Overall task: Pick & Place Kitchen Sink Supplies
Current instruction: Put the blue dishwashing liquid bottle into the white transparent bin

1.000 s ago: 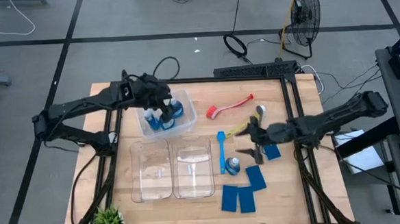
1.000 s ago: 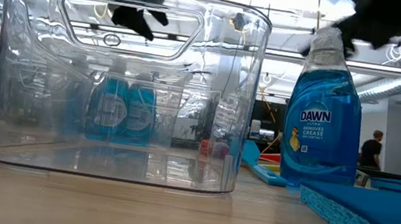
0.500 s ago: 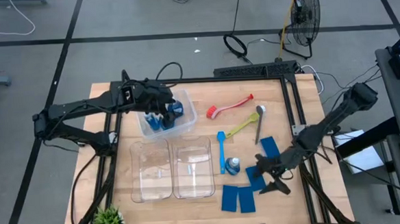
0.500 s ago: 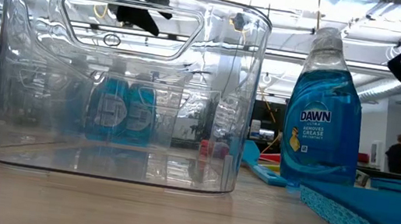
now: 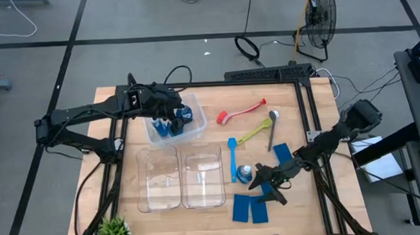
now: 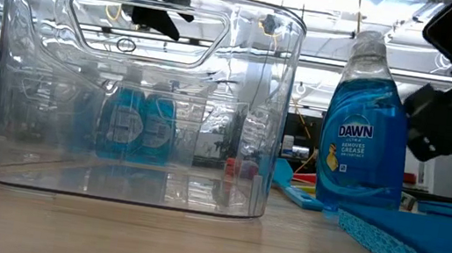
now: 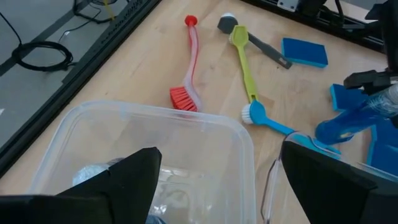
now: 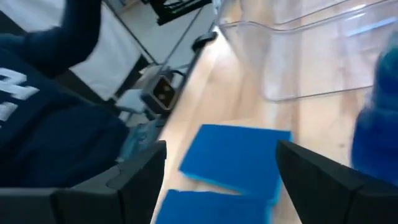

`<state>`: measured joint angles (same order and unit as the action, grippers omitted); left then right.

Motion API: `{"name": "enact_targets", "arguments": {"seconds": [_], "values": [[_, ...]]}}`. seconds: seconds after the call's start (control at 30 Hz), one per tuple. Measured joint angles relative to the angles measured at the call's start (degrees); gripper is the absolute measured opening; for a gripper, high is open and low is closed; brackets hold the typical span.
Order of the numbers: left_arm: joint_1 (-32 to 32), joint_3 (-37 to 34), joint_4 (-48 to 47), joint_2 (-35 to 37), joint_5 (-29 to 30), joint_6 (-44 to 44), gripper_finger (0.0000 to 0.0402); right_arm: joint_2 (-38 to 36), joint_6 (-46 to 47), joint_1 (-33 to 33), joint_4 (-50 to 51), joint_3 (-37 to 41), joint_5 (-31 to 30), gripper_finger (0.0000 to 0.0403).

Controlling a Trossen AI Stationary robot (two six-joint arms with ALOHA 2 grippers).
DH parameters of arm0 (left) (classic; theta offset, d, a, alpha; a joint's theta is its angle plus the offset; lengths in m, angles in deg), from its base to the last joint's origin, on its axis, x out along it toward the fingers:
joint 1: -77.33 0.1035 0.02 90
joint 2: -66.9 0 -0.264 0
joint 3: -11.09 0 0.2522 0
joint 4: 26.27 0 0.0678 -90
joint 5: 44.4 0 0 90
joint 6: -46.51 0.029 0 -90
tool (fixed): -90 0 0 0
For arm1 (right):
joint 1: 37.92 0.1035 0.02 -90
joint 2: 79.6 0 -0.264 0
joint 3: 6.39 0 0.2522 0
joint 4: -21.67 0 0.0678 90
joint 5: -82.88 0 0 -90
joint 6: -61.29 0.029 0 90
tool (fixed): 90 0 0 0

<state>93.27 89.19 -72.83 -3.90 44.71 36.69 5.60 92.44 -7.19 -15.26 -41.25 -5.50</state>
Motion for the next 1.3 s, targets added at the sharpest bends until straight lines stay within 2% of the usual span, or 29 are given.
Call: {"name": "enact_targets", "arguments": {"seconds": [0.13, 0.4, 0.57, 0.73, 1.0, 1.17, 1.23, 1.3], "values": [[0.0, 0.0, 0.0, 0.0, 0.0, 0.5, 0.0335, 0.5, -1.9, -0.3, 1.9, 0.0, -5.1, 0.0284], [0.0, 0.0, 0.0, 0.0, 0.0, 0.7, 0.0332, -2.1, -2.1, -0.3, 13.1, 0.0, -12.9, 0.0267], [0.0, 0.0, 0.0, 0.0, 0.0, 0.7, 0.0337, -3.5, -3.8, -0.4, 17.1, 0.0, -21.6, 0.0266], [0.0, 0.0, 0.0, 0.0, 0.0, 1.1, 0.0331, -3.5, -4.5, -0.4, 19.9, 0.0, -27.2, 0.0265], [0.0, 0.0, 0.0, 0.0, 0.0, 1.1, 0.0335, -3.5, -6.4, -0.4, 26.6, 0.0, -28.9, 0.027], [0.0, 0.0, 0.0, 0.0, 0.0, 1.1, 0.0336, -3.4, -9.8, -1.5, 27.1, 0.0, -33.0, 0.027], [0.0, 0.0, 0.0, 0.0, 0.0, 1.1, 0.0335, -3.4, -10.7, -3.5, 26.5, 0.0, -32.7, 0.0272], [0.0, 0.0, 0.0, 0.0, 0.0, 1.1, 0.0336, -3.3, -11.0, -6.1, 25.2, 0.0, -29.7, 0.0274]]}}
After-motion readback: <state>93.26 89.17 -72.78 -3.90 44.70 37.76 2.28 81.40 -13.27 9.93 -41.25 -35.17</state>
